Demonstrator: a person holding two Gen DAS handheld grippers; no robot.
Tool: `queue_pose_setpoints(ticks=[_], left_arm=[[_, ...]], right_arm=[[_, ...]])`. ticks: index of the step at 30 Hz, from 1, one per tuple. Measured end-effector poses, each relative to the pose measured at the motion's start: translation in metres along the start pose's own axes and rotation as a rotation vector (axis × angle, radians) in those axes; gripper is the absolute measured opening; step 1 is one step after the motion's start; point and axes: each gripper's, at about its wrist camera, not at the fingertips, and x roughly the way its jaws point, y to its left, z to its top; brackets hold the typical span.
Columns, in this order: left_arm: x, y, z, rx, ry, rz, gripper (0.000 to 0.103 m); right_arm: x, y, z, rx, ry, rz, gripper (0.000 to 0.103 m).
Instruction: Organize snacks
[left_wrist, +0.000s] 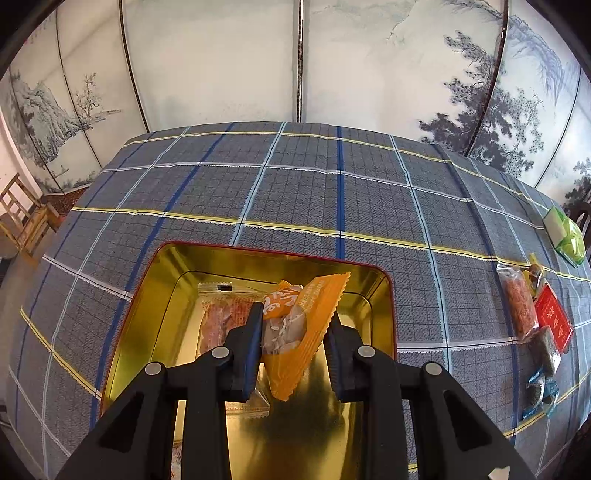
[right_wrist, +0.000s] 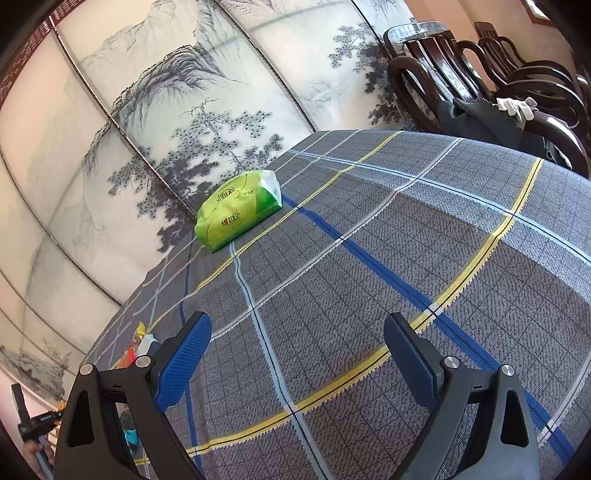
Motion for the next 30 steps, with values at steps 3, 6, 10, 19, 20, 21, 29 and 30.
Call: queue_pose_setpoints(ticks=[3,6,10,19,20,21,29,30], left_arm=[[0.008,0.001,0.001,-0.005,0.014,0.009,0.026],[0.013,0.001,0.001,-0.002,0.027,0.015,0.026],[0.021,-0.001,0.001,0.008,0.043,0.026,0.027],[0.031,-0.003,0.004,0.032,0.062,0.058,0.027],[0.031,-0.004,0.005,0.032,0.063,0.060,0.027],[0.032,-0.004,0.005,0.035,0.064,0.065,0.027],[0.034,-0.007,0.005,0.051,0.064,0.086,0.028],[0.034,-0.007,0.006,0.050,0.068,0.087,0.028]], right_arm=[[0.000,0.000,0.001,0.001,0.001,0.000,0.094],[0.001,0.000,-0.001,0.001,0.001,-0.001,0.094],[0.001,0.001,-0.001,-0.001,0.003,-0.001,0.094],[0.001,0.001,0.000,0.000,0.002,-0.002,0.094],[0.001,0.001,-0.001,0.000,0.002,-0.002,0.094],[0.002,0.001,0.000,0.000,0.003,-0.002,0.094],[0.002,0.001,-0.001,0.001,0.003,-0.003,0.095],[0.002,0.001,-0.002,0.001,0.003,-0.003,0.094]])
